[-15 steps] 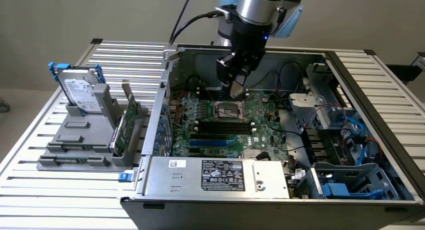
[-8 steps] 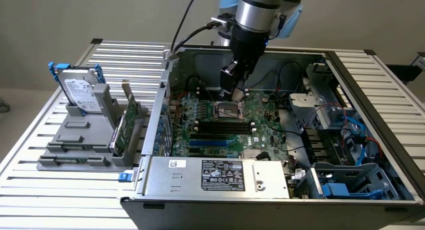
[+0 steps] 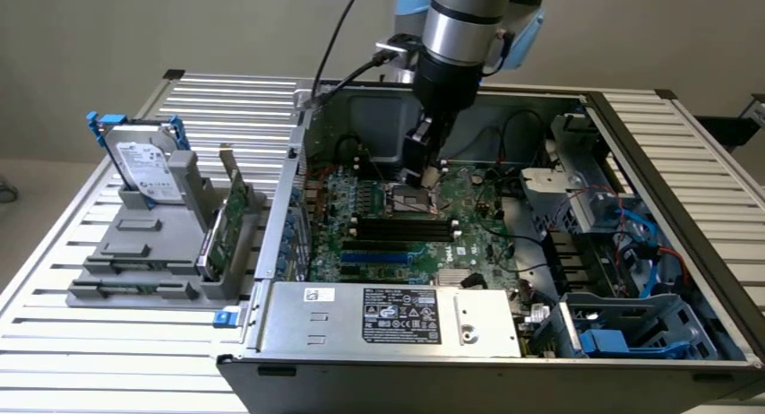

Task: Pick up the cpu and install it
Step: 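Place the cpu into insertion slot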

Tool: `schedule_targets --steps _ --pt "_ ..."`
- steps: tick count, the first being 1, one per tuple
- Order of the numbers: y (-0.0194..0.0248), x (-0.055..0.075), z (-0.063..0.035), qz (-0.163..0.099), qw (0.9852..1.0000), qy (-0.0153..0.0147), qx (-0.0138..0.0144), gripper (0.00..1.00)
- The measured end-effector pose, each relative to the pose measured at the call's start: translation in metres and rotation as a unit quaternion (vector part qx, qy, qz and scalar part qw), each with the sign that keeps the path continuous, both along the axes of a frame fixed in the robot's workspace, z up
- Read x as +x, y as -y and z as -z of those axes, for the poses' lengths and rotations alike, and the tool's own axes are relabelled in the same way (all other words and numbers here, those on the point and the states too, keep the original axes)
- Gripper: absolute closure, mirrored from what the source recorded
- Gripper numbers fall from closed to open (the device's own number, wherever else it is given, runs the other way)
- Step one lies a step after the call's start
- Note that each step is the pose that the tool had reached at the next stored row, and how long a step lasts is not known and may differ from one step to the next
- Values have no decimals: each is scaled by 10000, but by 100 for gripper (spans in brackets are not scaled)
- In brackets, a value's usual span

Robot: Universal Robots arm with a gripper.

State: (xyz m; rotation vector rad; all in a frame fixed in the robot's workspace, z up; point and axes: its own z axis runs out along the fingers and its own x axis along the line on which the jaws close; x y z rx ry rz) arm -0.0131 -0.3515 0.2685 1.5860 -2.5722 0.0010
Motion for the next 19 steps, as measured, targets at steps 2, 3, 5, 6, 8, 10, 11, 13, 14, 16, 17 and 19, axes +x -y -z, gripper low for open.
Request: schedule_targets --steps 2,3,5,6,8,10,11,13,14,16,17,19 --pt "0 0 10 -180 9998 7 11 45" --pt "0 0 14 -264 9996 12 18 45" --pt "0 0 22 -428 9991 23 34 45" --pt "0 0 26 -508 9987 29 42 45" --pt "0 0 34 -673 9977 42 59 45" --pt "0 0 44 -826 9965 58 75 45" --pt "0 0 49 -897 9959 70 83 45" --pt "0 0 62 -1036 9945 94 97 45" --pt "0 0 69 -1101 9938 104 102 45" --pt "0 0 85 -1230 9923 121 111 45" --pt "-1 0 94 -1290 9915 130 115 45" --pt "-3 0 113 -1407 9899 149 123 45"
